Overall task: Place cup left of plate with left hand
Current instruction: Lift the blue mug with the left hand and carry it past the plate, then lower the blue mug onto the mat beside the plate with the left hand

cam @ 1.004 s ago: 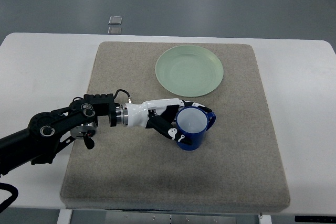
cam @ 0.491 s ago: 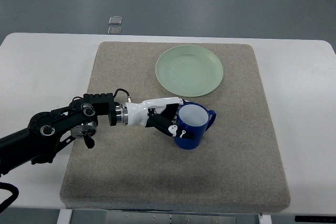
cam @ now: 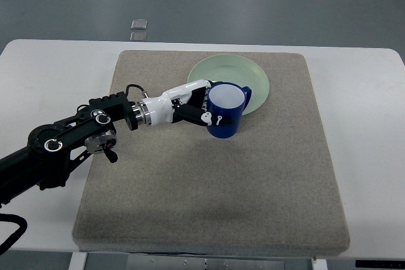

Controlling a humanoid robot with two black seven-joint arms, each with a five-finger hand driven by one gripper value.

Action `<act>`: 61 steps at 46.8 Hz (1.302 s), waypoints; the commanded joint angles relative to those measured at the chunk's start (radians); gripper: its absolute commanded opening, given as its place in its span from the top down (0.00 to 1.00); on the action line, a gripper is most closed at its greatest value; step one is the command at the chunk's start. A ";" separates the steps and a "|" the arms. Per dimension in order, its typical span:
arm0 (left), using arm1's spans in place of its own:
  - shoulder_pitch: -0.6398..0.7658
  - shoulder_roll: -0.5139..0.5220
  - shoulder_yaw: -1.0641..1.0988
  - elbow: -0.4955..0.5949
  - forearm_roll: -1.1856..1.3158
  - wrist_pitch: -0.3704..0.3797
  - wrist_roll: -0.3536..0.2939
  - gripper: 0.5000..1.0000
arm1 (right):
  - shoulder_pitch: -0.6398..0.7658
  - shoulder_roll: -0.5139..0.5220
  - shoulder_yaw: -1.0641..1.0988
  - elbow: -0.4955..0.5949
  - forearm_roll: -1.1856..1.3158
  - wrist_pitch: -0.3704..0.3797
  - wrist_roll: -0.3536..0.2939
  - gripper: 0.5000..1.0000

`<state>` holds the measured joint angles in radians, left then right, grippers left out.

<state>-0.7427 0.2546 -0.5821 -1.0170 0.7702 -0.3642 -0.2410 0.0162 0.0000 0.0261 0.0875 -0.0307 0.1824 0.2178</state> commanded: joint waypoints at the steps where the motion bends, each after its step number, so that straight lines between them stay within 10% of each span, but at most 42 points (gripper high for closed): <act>1: 0.000 0.002 -0.013 0.002 -0.002 0.063 0.000 0.56 | 0.001 0.000 0.000 0.000 0.000 0.000 0.000 0.14; 14: 0.002 0.017 -0.064 0.021 -0.002 0.202 0.000 0.55 | 0.001 0.000 0.000 0.000 0.000 0.000 0.000 0.14; 51: 0.008 0.064 -0.202 0.308 -0.040 0.090 -0.041 0.47 | -0.001 0.000 0.000 0.000 0.000 0.000 0.000 0.14; 61: 0.008 0.064 -0.183 0.324 -0.020 0.107 -0.156 0.48 | -0.001 0.000 0.000 0.000 0.000 0.000 0.000 0.14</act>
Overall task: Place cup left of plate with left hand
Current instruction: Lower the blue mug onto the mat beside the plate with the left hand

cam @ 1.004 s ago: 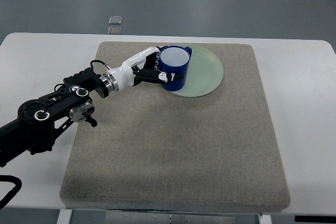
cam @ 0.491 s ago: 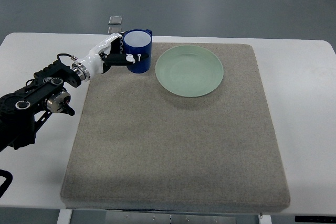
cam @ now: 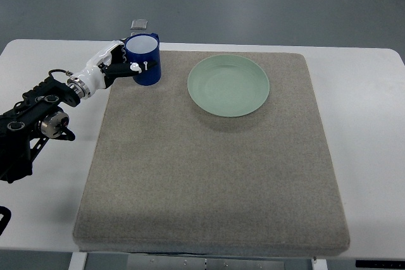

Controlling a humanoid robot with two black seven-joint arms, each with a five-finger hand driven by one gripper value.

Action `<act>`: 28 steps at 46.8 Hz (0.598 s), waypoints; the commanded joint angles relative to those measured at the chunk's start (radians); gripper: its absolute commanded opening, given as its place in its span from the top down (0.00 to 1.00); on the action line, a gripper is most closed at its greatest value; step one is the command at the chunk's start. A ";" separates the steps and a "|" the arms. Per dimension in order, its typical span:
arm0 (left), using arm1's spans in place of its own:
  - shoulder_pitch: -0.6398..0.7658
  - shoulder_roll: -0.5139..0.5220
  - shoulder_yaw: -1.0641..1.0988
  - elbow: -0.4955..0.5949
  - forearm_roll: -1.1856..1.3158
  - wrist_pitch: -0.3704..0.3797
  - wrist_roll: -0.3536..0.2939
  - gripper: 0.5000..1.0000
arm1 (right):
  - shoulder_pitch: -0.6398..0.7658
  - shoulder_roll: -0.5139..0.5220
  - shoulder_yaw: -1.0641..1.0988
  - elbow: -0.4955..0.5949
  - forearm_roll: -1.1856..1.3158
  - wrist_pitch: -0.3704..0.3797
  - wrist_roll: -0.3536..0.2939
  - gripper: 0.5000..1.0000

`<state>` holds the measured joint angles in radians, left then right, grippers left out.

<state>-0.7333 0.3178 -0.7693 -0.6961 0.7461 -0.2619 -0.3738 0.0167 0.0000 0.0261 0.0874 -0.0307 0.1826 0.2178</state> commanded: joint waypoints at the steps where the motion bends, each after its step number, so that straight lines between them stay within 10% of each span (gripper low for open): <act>1: -0.002 0.003 0.004 0.007 0.006 0.004 -0.025 0.48 | -0.001 0.000 0.000 0.000 0.000 0.000 0.000 0.14; 18: -0.003 -0.012 0.047 0.093 0.006 0.010 -0.036 0.45 | 0.000 0.000 0.000 0.000 0.000 0.000 0.000 0.14; 28: -0.003 -0.016 0.067 0.101 -0.005 0.067 -0.039 0.24 | 0.000 0.000 0.000 0.000 0.000 0.000 0.000 0.14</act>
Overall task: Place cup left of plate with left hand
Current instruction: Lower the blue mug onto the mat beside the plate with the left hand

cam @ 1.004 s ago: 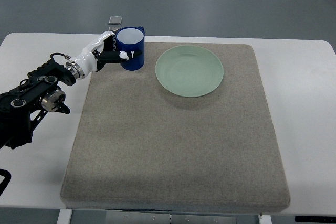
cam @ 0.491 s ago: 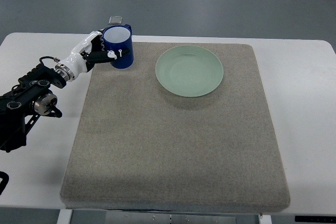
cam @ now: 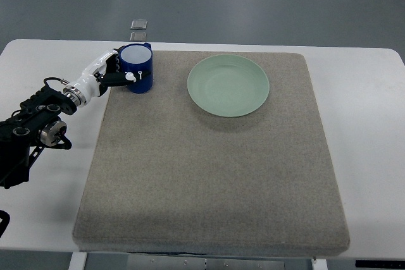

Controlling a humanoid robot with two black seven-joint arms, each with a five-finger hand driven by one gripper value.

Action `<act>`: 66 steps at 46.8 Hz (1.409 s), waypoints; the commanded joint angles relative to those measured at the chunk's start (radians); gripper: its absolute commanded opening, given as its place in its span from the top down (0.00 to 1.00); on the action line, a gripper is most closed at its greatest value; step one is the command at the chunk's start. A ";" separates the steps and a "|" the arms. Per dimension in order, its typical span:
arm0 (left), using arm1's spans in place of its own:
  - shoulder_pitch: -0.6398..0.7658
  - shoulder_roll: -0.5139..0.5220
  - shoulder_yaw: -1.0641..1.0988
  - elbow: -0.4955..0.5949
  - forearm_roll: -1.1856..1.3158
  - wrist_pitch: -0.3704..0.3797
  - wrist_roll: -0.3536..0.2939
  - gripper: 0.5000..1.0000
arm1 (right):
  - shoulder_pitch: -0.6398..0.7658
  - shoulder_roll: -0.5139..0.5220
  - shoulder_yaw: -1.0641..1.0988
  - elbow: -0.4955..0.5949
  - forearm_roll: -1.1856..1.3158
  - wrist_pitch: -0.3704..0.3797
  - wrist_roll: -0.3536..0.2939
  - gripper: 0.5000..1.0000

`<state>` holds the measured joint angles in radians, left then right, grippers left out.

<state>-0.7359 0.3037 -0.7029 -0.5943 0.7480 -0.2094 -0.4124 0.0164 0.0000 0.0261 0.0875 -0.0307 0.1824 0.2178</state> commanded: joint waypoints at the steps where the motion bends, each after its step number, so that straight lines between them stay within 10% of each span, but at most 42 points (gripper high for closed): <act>1: 0.000 -0.001 0.000 -0.002 -0.010 0.015 0.000 0.23 | -0.001 0.000 0.000 0.001 0.000 0.000 0.000 0.14; 18: 0.000 -0.008 -0.003 -0.013 -0.013 0.015 0.000 0.01 | -0.001 0.000 0.000 0.000 0.000 0.000 0.000 0.14; 66: 0.079 0.034 -0.015 -0.110 -0.015 -0.019 0.000 0.01 | -0.001 0.000 0.000 0.000 0.000 0.000 0.000 0.14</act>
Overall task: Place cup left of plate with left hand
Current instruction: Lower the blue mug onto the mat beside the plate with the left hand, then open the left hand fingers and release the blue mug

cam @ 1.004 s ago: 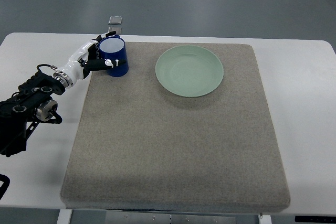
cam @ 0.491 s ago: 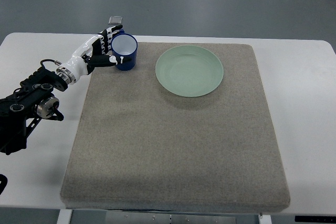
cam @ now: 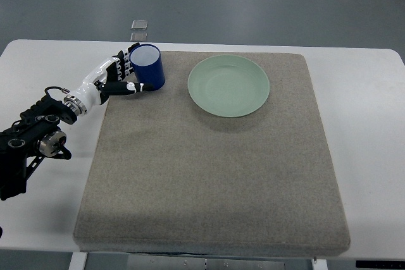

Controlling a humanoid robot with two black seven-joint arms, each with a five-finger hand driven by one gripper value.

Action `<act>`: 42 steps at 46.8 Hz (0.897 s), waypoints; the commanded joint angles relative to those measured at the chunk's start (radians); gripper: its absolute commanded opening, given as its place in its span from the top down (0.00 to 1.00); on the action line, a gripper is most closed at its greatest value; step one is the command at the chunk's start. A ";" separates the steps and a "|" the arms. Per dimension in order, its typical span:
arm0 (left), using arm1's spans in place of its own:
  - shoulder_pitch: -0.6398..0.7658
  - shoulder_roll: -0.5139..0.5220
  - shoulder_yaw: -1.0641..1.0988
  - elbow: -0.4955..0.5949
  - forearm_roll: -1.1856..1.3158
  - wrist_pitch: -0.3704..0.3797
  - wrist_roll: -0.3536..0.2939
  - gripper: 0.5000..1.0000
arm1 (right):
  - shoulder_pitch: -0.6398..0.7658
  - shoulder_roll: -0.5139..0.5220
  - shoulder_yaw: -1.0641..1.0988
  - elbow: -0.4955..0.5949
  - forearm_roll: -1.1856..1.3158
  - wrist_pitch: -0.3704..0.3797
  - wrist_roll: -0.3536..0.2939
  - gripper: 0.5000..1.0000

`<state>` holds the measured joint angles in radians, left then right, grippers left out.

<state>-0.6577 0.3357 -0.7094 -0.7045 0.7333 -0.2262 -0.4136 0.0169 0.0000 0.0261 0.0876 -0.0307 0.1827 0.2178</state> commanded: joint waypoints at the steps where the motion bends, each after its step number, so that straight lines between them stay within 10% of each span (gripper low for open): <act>1: 0.003 0.002 -0.010 0.000 0.000 -0.002 0.001 0.01 | 0.000 0.000 0.000 0.000 0.000 0.000 0.000 0.14; 42: 0.040 0.088 -0.009 -0.092 -0.045 -0.005 0.001 0.01 | -0.002 0.000 0.000 0.000 0.000 0.000 0.000 0.14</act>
<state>-0.6298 0.4162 -0.7186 -0.7936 0.6887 -0.2286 -0.4127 0.0160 0.0000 0.0261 0.0874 -0.0307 0.1824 0.2178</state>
